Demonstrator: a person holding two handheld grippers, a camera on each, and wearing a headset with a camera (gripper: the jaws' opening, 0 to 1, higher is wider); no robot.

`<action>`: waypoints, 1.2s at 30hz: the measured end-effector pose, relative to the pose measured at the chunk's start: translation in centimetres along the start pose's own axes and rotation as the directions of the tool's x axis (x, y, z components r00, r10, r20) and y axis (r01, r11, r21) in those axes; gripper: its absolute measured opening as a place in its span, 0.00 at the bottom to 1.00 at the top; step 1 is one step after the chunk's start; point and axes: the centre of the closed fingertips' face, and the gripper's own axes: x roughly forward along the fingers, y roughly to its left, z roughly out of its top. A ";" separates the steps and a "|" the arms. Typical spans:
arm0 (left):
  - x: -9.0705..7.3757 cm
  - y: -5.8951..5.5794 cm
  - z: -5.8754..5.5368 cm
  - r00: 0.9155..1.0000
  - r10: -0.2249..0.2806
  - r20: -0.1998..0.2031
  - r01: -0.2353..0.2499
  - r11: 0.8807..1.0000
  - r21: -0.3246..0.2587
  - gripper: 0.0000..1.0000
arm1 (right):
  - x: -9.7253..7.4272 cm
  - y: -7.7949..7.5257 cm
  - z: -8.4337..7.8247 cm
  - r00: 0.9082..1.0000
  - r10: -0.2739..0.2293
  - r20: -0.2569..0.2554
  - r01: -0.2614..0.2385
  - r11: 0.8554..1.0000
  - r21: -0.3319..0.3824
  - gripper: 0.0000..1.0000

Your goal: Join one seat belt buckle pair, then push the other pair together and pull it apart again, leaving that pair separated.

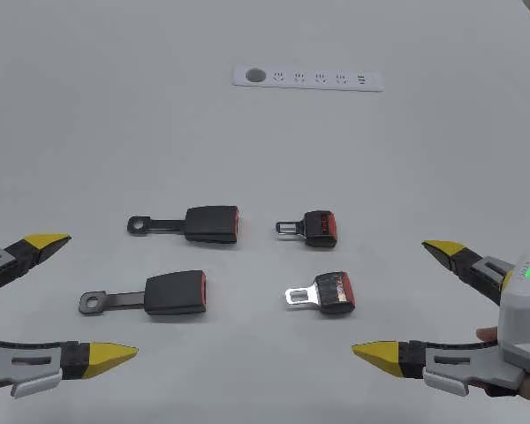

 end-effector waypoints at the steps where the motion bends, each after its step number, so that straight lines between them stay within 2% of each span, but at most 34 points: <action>1: 0.0 0.0 0.0 1.000 0.000 0.000 0.000 1.000 0.001 0.97 | 0.0 0.0 0.0 1.000 0.000 0.001 0.000 1.000 -0.002 0.99; 36: 0.0 -0.1 -0.1 1.000 -0.003 -0.004 0.003 1.000 0.005 0.97 | 0.1 0.1 0.0 1.000 0.004 -0.003 -0.004 1.000 -0.010 0.99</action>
